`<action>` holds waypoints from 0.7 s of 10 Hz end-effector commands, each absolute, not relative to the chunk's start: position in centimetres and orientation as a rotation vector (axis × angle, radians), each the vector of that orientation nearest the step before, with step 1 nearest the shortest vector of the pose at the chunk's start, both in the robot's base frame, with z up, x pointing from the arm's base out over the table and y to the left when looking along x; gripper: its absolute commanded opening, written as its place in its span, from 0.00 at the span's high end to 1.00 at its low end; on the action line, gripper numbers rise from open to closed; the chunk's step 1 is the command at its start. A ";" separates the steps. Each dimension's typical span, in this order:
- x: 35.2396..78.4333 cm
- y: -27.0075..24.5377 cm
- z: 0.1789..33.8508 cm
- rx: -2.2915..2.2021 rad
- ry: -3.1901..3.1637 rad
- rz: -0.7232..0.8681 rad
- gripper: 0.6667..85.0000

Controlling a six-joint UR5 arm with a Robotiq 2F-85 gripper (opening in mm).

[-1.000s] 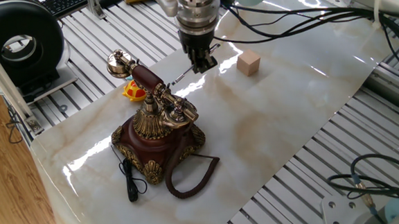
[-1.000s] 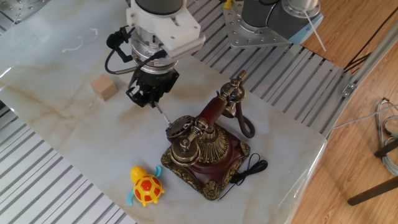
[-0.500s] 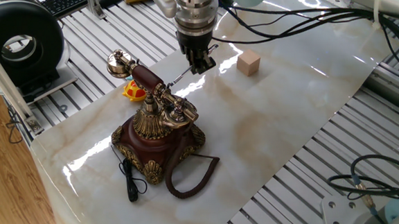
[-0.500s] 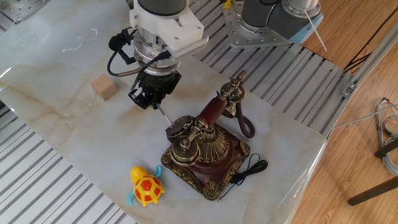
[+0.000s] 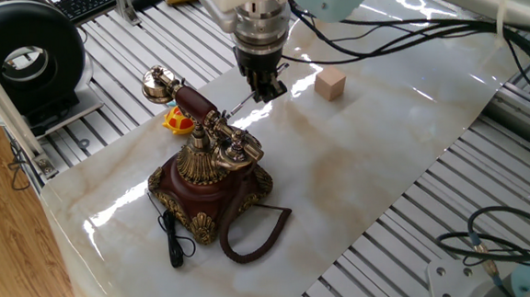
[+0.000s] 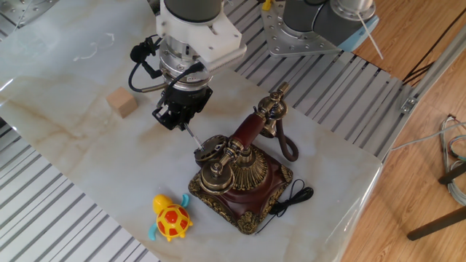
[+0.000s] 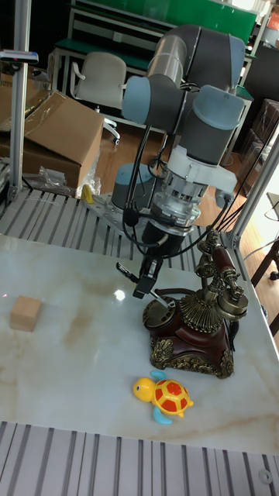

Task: Dial a number on an old rotary phone

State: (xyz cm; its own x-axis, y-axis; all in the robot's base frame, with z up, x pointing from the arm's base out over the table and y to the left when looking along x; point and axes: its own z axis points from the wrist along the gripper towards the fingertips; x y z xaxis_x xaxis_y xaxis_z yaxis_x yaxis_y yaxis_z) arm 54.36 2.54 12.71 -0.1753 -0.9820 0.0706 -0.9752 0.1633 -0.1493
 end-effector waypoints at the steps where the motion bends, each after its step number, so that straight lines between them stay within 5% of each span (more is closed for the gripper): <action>1: 53.4 2.4 12.2 -2.015 2.358 -0.227 0.99; 7: 52.3 4.0 11.7 -2.008 2.336 -0.193 0.99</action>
